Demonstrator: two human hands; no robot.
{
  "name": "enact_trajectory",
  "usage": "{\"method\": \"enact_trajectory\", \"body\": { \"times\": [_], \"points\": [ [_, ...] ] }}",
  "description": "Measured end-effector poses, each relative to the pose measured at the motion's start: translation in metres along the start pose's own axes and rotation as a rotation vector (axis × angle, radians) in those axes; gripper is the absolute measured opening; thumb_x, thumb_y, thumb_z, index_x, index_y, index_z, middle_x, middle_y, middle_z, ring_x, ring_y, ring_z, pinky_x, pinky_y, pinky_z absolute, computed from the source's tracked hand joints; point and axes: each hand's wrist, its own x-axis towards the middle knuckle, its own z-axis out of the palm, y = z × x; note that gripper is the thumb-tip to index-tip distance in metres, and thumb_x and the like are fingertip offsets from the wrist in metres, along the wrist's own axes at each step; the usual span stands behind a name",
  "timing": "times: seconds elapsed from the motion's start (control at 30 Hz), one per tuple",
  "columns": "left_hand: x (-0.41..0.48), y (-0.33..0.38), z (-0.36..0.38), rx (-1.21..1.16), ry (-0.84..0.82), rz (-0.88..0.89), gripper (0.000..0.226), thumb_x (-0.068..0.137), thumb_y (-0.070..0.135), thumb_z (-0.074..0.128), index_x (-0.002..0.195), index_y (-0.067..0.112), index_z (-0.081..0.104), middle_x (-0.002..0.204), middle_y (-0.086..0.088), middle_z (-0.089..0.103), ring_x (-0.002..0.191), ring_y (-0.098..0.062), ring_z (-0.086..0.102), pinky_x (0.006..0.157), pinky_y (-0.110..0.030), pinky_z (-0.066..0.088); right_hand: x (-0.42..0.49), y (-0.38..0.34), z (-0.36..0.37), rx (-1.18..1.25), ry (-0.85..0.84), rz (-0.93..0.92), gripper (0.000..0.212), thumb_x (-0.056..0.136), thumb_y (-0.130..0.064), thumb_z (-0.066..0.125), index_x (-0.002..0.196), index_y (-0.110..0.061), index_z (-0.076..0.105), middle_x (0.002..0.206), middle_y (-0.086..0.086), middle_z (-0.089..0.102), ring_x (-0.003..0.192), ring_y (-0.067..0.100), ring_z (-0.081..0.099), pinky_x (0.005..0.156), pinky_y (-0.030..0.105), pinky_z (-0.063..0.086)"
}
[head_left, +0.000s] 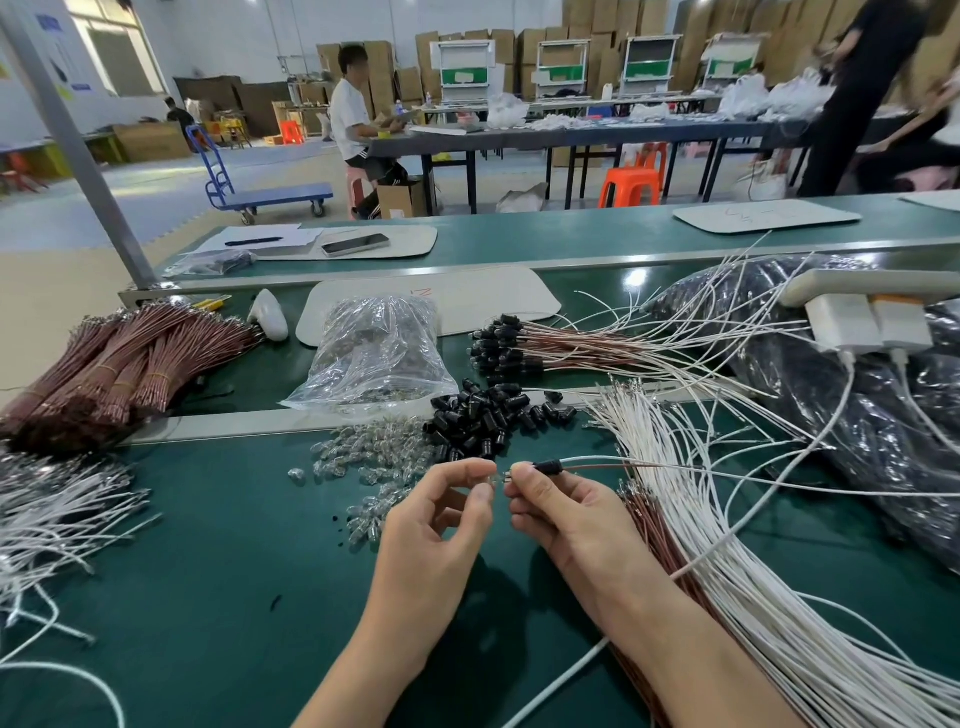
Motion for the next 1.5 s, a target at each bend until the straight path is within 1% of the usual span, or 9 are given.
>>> {"method": "enact_trajectory", "body": {
  "times": [0.13, 0.33, 0.47, 0.6, 0.77, 1.0, 1.13, 1.37, 1.5],
  "points": [
    [-0.0001, -0.0005, -0.0001, 0.019, -0.003, 0.010, 0.028, 0.096, 0.015, 0.066, 0.100, 0.042, 0.072, 0.073, 0.014, 0.067, 0.063, -0.001, 0.057, 0.061, -0.012, 0.045, -0.0004, -0.0009, -0.0002, -0.002, 0.004, 0.005, 0.018, 0.071, -0.025, 0.078, 0.076, -0.008, 0.080, 0.079, 0.007, 0.072, 0.067, 0.008, 0.067, 0.062, 0.017, 0.056],
    [0.0002, -0.0021, 0.0005, 0.018, -0.011, 0.010, 0.027, 0.097, 0.016, 0.066, 0.101, 0.042, 0.071, 0.076, 0.010, 0.069, 0.067, -0.004, 0.059, 0.065, -0.017, 0.050, -0.0008, -0.0009, -0.0005, -0.006, 0.000, 0.007, 0.017, 0.072, -0.024, 0.078, 0.075, -0.008, 0.080, 0.078, 0.007, 0.073, 0.066, 0.008, 0.067, 0.062, 0.017, 0.056],
    [0.0000, -0.0015, 0.0000, 0.016, -0.002, 0.017, 0.027, 0.097, 0.017, 0.066, 0.101, 0.042, 0.071, 0.075, 0.012, 0.068, 0.067, -0.004, 0.059, 0.064, -0.015, 0.048, -0.0011, -0.0014, -0.0004, -0.014, -0.011, 0.006, 0.016, 0.072, -0.025, 0.077, 0.075, -0.010, 0.081, 0.078, 0.006, 0.073, 0.066, 0.008, 0.067, 0.062, 0.017, 0.056],
    [-0.0007, -0.0019, 0.0000, 0.018, 0.002, 0.011, 0.025, 0.097, 0.019, 0.066, 0.101, 0.042, 0.071, 0.075, 0.010, 0.068, 0.068, -0.006, 0.059, 0.066, -0.019, 0.051, -0.0013, -0.0020, 0.0003, 0.000, -0.007, 0.008, 0.016, 0.070, -0.025, 0.078, 0.074, -0.010, 0.081, 0.078, 0.007, 0.072, 0.066, 0.008, 0.066, 0.062, 0.018, 0.056],
    [-0.0005, -0.0019, 0.0000, 0.034, -0.001, 0.025, 0.025, 0.096, 0.018, 0.066, 0.102, 0.042, 0.071, 0.076, 0.013, 0.068, 0.067, -0.004, 0.058, 0.066, -0.014, 0.047, -0.0011, -0.0022, -0.0006, -0.015, -0.007, 0.006, 0.017, 0.070, -0.026, 0.079, 0.074, -0.011, 0.081, 0.079, 0.008, 0.072, 0.067, 0.009, 0.067, 0.063, 0.018, 0.056],
    [-0.0006, -0.0018, 0.0009, 0.038, -0.002, 0.029, 0.026, 0.096, 0.017, 0.067, 0.101, 0.042, 0.071, 0.077, 0.016, 0.068, 0.068, -0.004, 0.058, 0.065, -0.012, 0.045, -0.0005, -0.0004, -0.0021, -0.031, -0.022, -0.001, 0.023, 0.066, -0.032, 0.081, 0.075, -0.011, 0.081, 0.080, 0.007, 0.073, 0.068, 0.008, 0.066, 0.063, 0.018, 0.056],
    [-0.0007, -0.0005, 0.0020, 0.040, 0.010, 0.047, 0.030, 0.096, 0.013, 0.067, 0.101, 0.042, 0.070, 0.076, 0.020, 0.067, 0.065, 0.000, 0.056, 0.063, -0.009, 0.042, 0.0006, 0.0004, -0.0037, -0.037, -0.035, -0.014, 0.028, 0.064, -0.037, 0.084, 0.077, -0.012, 0.081, 0.082, 0.006, 0.073, 0.070, 0.008, 0.067, 0.065, 0.018, 0.055],
    [-0.0013, 0.0011, 0.0014, 0.039, 0.011, 0.056, 0.030, 0.096, 0.012, 0.066, 0.101, 0.042, 0.070, 0.073, 0.020, 0.065, 0.062, 0.001, 0.054, 0.061, -0.008, 0.041, 0.0019, 0.0023, -0.0057, -0.042, -0.041, -0.012, 0.029, 0.066, -0.037, 0.084, 0.081, -0.013, 0.082, 0.083, 0.006, 0.074, 0.070, 0.008, 0.067, 0.065, 0.018, 0.055],
    [-0.0023, 0.0011, 0.0012, 0.051, 0.010, 0.060, 0.027, 0.096, 0.012, 0.066, 0.100, 0.038, 0.071, 0.076, 0.019, 0.066, 0.064, 0.001, 0.055, 0.062, -0.009, 0.042, 0.0018, 0.0025, -0.0055, -0.041, -0.046, -0.015, 0.029, 0.066, -0.038, 0.084, 0.080, -0.013, 0.082, 0.083, 0.006, 0.074, 0.070, 0.008, 0.067, 0.065, 0.018, 0.055]
  ]
}}
